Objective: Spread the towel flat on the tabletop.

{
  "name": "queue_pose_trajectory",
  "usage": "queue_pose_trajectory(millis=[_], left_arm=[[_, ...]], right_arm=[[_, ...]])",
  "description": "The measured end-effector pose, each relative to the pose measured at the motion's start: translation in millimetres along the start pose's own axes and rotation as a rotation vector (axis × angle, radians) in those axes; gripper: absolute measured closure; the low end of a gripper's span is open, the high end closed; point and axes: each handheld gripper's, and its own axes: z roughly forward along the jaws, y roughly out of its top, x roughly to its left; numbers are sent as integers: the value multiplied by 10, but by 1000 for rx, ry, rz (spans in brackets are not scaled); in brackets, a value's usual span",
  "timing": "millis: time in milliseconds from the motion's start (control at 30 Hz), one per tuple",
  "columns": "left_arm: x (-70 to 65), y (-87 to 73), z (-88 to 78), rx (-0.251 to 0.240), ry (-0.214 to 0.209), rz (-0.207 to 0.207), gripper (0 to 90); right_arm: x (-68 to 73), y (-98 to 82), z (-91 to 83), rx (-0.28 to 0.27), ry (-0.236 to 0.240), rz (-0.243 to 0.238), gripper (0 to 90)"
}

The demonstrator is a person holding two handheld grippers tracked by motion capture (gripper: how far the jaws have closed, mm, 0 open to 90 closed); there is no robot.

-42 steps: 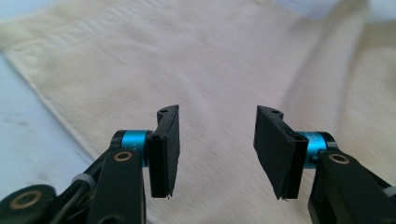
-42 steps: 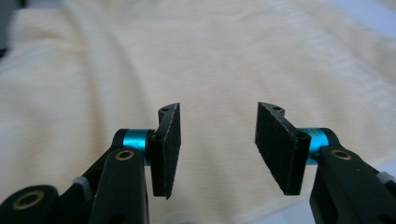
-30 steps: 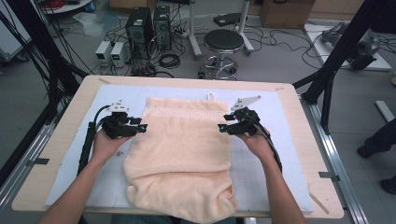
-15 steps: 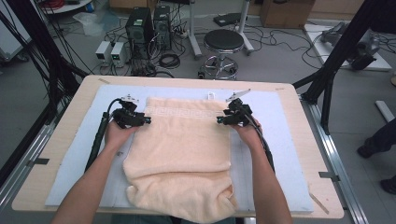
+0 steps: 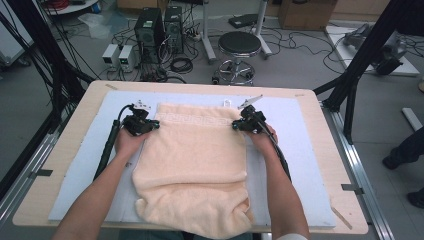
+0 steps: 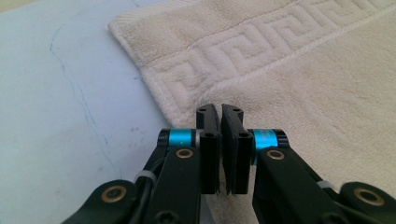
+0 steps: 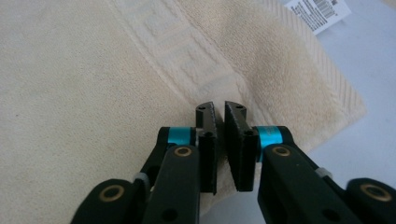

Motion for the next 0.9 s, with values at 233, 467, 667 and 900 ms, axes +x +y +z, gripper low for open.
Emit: queue_pose_trajectory(millis=[233,467,667,900], left_arm=[[120,171,160,16,-1,-26,858],[161,310,258,48,2,-5,855],[249,297,228,4,-42,-30,723],[179,290,276,29,-43,-11,726]], right_arm=[[-178,70,17,2,-1,19,854],[-281,99,39,16,1,29,830],[-433,74,-121,-72,-9,73,721],[-432,24,64,-29,-71,99,612]])
